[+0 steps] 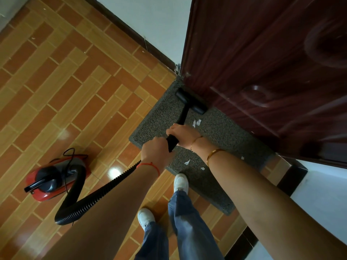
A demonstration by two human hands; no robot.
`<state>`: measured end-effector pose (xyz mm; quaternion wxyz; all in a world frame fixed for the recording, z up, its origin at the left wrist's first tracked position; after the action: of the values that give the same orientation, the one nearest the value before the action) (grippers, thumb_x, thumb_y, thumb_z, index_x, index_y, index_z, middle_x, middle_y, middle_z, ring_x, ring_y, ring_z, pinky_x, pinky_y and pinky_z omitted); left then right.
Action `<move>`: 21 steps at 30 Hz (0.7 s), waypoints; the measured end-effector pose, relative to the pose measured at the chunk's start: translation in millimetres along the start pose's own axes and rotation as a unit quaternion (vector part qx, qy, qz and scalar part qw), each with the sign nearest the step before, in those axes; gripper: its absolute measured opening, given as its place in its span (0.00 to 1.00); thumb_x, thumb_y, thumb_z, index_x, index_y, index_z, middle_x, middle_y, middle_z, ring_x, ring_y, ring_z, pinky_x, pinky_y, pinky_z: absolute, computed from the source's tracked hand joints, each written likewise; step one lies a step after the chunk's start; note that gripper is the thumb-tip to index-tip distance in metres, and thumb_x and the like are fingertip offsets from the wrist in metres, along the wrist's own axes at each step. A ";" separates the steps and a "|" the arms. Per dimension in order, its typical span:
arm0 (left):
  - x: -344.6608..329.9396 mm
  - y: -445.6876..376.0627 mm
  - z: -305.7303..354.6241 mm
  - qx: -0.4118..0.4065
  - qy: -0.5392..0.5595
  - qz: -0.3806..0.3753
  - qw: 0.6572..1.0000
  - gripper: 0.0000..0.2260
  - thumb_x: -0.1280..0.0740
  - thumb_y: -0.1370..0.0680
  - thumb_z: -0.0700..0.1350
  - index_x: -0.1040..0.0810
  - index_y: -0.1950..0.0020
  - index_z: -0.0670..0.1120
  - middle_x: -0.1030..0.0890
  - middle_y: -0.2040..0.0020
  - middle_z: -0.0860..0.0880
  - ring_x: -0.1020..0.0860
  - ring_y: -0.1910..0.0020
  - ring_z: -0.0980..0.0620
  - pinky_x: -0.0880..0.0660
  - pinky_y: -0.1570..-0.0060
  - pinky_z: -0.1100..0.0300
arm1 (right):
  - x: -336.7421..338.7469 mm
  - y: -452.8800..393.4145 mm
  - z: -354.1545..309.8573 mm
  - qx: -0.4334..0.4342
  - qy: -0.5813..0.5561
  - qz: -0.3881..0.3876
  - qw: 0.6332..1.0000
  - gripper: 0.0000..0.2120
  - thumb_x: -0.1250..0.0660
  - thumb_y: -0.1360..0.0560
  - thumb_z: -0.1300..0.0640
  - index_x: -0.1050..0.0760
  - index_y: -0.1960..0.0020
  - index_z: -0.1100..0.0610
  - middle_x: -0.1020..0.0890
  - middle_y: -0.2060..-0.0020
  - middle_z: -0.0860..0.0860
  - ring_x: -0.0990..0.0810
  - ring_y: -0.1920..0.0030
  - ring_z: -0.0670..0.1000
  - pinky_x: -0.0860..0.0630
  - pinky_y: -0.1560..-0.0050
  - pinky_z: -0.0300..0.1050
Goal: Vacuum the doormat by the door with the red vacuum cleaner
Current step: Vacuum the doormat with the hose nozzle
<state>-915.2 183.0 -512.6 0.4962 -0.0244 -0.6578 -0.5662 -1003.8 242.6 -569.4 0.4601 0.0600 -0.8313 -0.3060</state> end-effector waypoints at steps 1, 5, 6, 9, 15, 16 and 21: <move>-1.0 3.7 -5.4 0.002 -0.005 0.000 1.000 0.04 0.37 0.25 0.46 0.27 0.56 0.45 0.26 0.66 0.51 0.25 0.71 0.52 0.30 0.76 0.62 | -2.1 -0.4 -6.2 0.001 -0.001 0.002 1.000 0.05 0.38 0.23 0.65 0.28 0.48 0.59 0.22 0.47 0.55 0.19 0.50 0.57 0.26 0.60 0.47; -6.5 23.1 -31.4 0.017 -0.019 0.002 1.000 0.06 0.37 0.24 0.46 0.28 0.59 0.46 0.28 0.69 0.51 0.30 0.75 0.54 0.36 0.79 0.63 | -14.5 -1.6 -36.5 0.009 -0.012 0.008 1.000 0.05 0.37 0.24 0.64 0.28 0.48 0.58 0.22 0.49 0.55 0.18 0.52 0.57 0.20 0.55 0.52; -8.9 29.4 -39.1 0.023 -0.021 0.003 1.000 0.07 0.36 0.25 0.46 0.29 0.60 0.46 0.28 0.69 0.51 0.30 0.75 0.54 0.36 0.79 0.63 | -18.1 -1.5 -46.1 0.013 -0.014 0.009 1.000 0.06 0.37 0.24 0.64 0.27 0.48 0.58 0.22 0.49 0.55 0.18 0.52 0.57 0.20 0.55 0.52; -19.5 49.9 -65.6 0.036 -0.028 0.008 0.999 0.08 0.36 0.25 0.46 0.30 0.64 0.47 0.28 0.70 0.51 0.30 0.76 0.55 0.38 0.80 0.63 | -32.9 -1.0 -78.9 0.025 -0.024 0.003 0.999 0.05 0.36 0.24 0.63 0.27 0.49 0.58 0.21 0.50 0.55 0.19 0.52 0.57 0.21 0.54 0.52; -44.2 102.2 -121.2 0.035 -0.044 0.006 0.998 0.06 0.35 0.25 0.48 0.27 0.56 0.45 0.28 0.68 0.51 0.30 0.74 0.55 0.37 0.79 0.63 | -72.5 5.9 -150.5 0.029 -0.052 0.005 0.998 0.04 0.37 0.24 0.62 0.25 0.51 0.58 0.20 0.52 0.55 0.18 0.55 0.57 0.19 0.58 0.52; -49.0 111.3 -130.5 0.036 -0.051 0.005 0.998 0.07 0.35 0.25 0.48 0.26 0.54 0.45 0.28 0.67 0.51 0.29 0.73 0.54 0.36 0.78 0.63 | -79.4 8.2 -162.4 0.028 -0.059 0.003 0.998 0.04 0.37 0.24 0.62 0.25 0.51 0.57 0.20 0.52 0.54 0.18 0.55 0.56 0.19 0.58 0.53; -74.7 153.2 -175.4 0.036 -0.067 0.002 0.997 0.08 0.36 0.25 0.49 0.24 0.52 0.45 0.30 0.67 0.51 0.31 0.74 0.54 0.37 0.77 0.63 | -110.4 20.3 -222.2 0.044 -0.072 -0.008 0.996 0.07 0.38 0.24 0.64 0.25 0.49 0.57 0.21 0.49 0.53 0.19 0.53 0.56 0.20 0.56 0.51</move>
<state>-676.8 142.4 -476.5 0.4521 -0.0459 -0.7095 -0.5386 -759.1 200.2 -551.9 0.3932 0.0643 -0.8745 -0.2766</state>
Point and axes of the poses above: each hand's wrist, its own y-axis away from the middle knuckle, its own x-axis out of the back of the hand, z = x × y, the point moved 4 cm from there along -y, towards the middle knuckle
